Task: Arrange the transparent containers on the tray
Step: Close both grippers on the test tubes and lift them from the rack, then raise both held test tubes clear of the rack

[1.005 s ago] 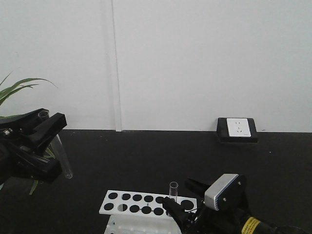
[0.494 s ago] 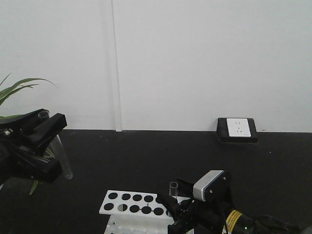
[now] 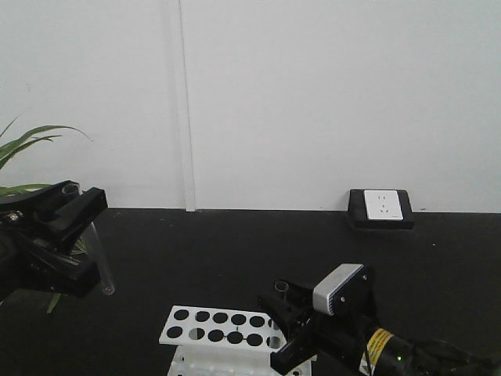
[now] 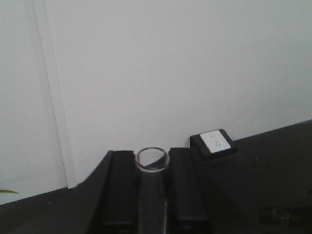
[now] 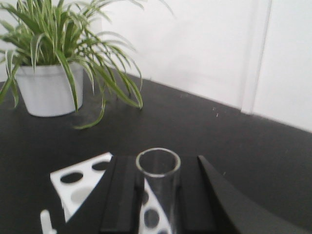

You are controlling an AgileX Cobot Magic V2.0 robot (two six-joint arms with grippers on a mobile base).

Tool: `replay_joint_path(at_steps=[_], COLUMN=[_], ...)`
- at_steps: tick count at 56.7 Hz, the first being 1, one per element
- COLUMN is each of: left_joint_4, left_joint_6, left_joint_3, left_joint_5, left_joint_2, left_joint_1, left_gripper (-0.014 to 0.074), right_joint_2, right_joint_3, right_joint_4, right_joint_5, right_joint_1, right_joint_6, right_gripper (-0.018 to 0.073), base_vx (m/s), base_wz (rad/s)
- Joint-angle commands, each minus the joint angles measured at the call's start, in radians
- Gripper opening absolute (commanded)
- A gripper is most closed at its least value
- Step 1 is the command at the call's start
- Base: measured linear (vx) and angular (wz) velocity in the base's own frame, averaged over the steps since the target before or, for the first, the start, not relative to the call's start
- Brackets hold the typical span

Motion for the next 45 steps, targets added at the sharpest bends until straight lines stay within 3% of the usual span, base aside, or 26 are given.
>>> replay_joint_path(at_steps=[1, 14, 24, 31, 38, 45], left_joint_4=[-0.017, -0.015, -0.015, -0.015, -0.004, -0.012], left_joint_6=[-0.006, -0.013, -0.012, -0.011, 0.011, 0.023], left_joint_3=[-0.03, -0.03, -0.03, -0.03, -0.03, -0.03], left_joint_5=[-0.025, 0.075, 0.166, 0.258, 0.307, 0.39], left_joint_2=[-0.023, -0.023, -0.023, -0.048, -0.107, -0.184], left_joint_1=[-0.006, -0.006, -0.007, -0.031, -0.062, -0.069], left_gripper=[-0.0001, -0.0001, -0.0001, -0.0001, -0.0001, -0.0001], right_joint_2=[-0.134, -0.415, -0.598, -0.702, -0.788, -0.874], right_joint_3=[-0.034, -0.058, -0.058, -0.055, -0.055, -0.026], right_joint_4=[0.021, -0.018, -0.175, -0.342, -0.576, -0.836], right_joint_5=[-0.022, 0.283, 0.498, 0.61, 0.7, 0.692], right_joint_1=[0.001, 0.001, 0.001, 0.001, 0.001, 0.001], right_joint_6=[0.002, 0.185, 0.331, 0.523, 0.799, 1.063], right_gripper=[-0.0013, -0.0013, -0.0013, -0.0013, -0.0013, -0.0013], base_vx=[0.0, 0.0, 0.0, 0.0, 0.0, 0.0], base_wz=[0.0, 0.0, 0.0, 0.0, 0.0, 0.0])
